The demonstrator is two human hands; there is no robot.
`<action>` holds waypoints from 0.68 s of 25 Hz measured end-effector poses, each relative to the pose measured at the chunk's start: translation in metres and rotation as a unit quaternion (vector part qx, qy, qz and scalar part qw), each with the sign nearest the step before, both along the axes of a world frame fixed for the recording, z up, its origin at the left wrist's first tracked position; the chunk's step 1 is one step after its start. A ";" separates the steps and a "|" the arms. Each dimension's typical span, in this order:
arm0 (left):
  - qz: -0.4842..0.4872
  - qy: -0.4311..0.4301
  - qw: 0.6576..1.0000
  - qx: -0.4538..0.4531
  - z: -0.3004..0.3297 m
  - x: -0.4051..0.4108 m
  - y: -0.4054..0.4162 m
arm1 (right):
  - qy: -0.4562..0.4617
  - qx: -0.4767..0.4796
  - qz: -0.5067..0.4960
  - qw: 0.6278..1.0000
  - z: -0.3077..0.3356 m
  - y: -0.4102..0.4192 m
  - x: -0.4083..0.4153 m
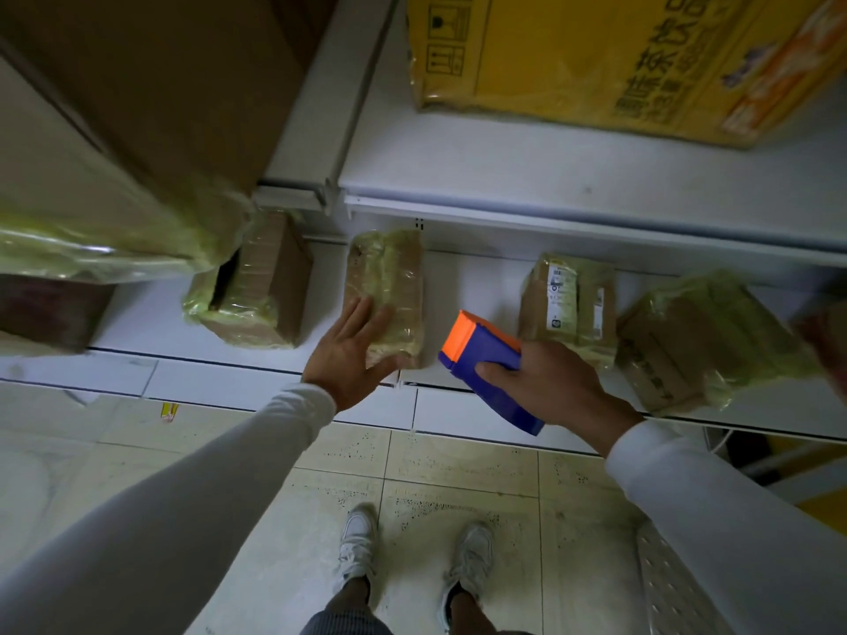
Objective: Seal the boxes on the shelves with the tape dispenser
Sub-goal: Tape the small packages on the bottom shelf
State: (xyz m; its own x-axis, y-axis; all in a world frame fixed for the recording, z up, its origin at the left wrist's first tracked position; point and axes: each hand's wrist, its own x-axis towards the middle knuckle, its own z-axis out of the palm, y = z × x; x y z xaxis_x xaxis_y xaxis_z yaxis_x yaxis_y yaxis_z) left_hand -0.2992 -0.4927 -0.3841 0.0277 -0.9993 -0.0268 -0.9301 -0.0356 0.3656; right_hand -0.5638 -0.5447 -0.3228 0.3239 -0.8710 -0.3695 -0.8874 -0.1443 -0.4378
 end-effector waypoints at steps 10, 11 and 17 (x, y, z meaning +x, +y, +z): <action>-0.049 0.030 0.997 0.047 0.016 -0.016 -0.008 | -0.025 0.008 -0.016 1.000 0.022 0.008 -0.014; -0.067 0.030 0.996 0.045 0.018 -0.014 -0.011 | -0.021 0.003 -0.021 1.000 0.024 0.011 -0.013; -0.098 0.051 0.994 0.011 0.038 0.029 0.006 | -0.021 -0.011 -0.065 0.998 0.044 0.042 0.036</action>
